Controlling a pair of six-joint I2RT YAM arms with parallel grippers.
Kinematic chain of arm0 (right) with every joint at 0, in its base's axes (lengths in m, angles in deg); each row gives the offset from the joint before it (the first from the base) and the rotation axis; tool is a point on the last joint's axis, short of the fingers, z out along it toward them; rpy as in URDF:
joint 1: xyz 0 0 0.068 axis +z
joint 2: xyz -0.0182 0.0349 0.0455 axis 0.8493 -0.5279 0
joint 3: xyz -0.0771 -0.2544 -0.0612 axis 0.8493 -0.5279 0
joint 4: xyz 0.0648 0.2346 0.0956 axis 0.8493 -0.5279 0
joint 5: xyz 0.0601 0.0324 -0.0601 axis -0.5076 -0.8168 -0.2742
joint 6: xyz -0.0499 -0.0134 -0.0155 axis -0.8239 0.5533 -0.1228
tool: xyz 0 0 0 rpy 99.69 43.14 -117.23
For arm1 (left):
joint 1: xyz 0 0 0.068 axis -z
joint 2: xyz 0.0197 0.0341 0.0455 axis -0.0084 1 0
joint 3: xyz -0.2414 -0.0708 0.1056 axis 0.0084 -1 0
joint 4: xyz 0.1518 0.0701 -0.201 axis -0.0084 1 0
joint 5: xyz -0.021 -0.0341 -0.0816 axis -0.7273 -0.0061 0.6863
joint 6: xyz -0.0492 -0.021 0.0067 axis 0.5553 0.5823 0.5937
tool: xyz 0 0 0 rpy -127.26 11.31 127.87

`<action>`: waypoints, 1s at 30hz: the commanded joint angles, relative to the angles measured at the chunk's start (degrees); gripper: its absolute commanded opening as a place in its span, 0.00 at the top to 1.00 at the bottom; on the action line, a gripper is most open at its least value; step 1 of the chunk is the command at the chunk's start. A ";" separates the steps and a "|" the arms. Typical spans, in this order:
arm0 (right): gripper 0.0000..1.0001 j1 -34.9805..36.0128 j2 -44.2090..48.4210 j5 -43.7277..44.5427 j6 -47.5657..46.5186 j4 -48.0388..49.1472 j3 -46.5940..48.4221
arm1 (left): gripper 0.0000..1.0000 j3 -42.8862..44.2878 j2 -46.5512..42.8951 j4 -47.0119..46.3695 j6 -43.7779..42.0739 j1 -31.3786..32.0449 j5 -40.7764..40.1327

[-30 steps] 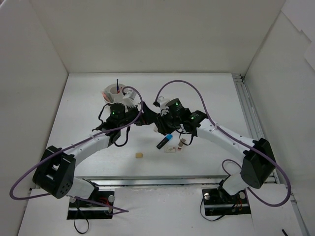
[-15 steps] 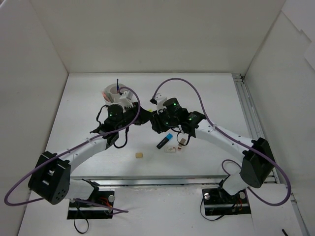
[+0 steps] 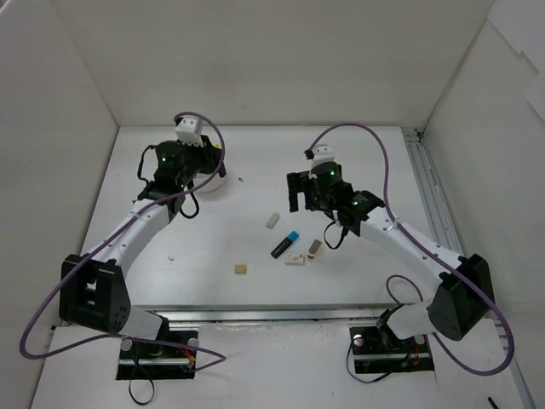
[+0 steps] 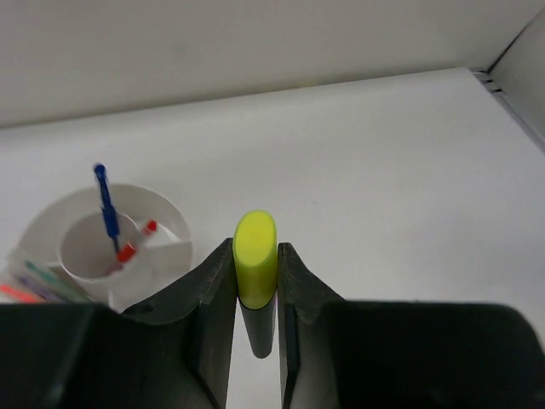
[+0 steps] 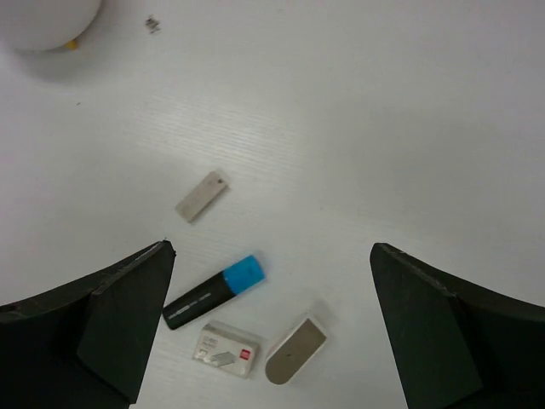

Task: Sort the stationery into containers
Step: Place the pen in the storage box.

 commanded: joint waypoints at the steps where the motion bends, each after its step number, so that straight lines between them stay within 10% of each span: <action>1: 0.02 -3.59 4.52 4.95 1.69 0.91 -1.76 | 1.00 7.32 6.47 -0.91 -16.31 -3.08 5.28; 8: 0.02 -10.00 9.62 5.82 -2.17 -2.52 -3.70 | 1.00 23.83 20.11 6.26 -23.88 -9.42 23.31; 24: 0.02 -23.37 13.50 5.30 -2.79 -6.48 -5.01 | 1.00 24.48 27.59 5.94 -28.55 -9.95 12.86; 30: 0.02 -26.62 14.90 4.07 -1.83 -7.01 -6.42 | 0.74 21.76 25.06 5.16 -27.41 -9.95 11.46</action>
